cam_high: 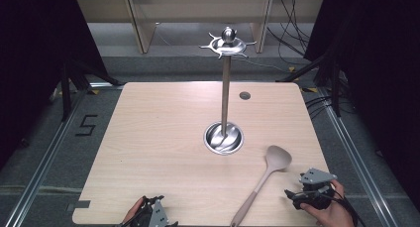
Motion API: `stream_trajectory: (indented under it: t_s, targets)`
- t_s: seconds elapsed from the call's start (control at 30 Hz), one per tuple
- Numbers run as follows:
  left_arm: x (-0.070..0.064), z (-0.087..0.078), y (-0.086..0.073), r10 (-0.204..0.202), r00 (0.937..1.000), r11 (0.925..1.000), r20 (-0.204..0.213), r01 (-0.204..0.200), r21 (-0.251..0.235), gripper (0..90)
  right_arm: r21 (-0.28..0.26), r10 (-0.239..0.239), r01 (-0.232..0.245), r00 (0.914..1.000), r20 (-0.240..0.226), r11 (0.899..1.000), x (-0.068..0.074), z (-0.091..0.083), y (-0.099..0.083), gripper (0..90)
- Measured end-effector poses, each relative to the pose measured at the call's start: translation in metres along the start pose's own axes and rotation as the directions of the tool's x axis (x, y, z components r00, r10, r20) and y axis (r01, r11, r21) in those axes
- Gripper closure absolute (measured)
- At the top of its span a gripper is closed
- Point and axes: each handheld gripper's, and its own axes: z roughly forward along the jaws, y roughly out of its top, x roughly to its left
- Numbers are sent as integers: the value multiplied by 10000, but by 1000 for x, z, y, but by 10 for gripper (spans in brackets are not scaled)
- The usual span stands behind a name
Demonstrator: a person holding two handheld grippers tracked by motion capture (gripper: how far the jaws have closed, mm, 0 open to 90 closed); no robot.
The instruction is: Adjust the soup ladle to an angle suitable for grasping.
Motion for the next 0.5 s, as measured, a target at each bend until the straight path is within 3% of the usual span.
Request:
stream_trajectory:
  t_s: [0.07,0.17,0.2,0.5]
  targets:
    - [0,0,0,-9,10000,10000,60,9,30,149,-17,-419,419,9991,21,9991,0,-1,1,219]
    - [0,1,0,32,10000,10000,-24,-32,46,149,-16,-580,580,9983,-1,9983,2,-3,3,220]
    - [0,0,0,-11,10000,10000,81,11,24,149,-85,-874,873,9961,-98,9961,2,-3,4,220]
    - [0,0,0,-20,10000,10000,59,20,27,149,-144,-1698,1694,9850,-316,9854,10,-4,14,227]
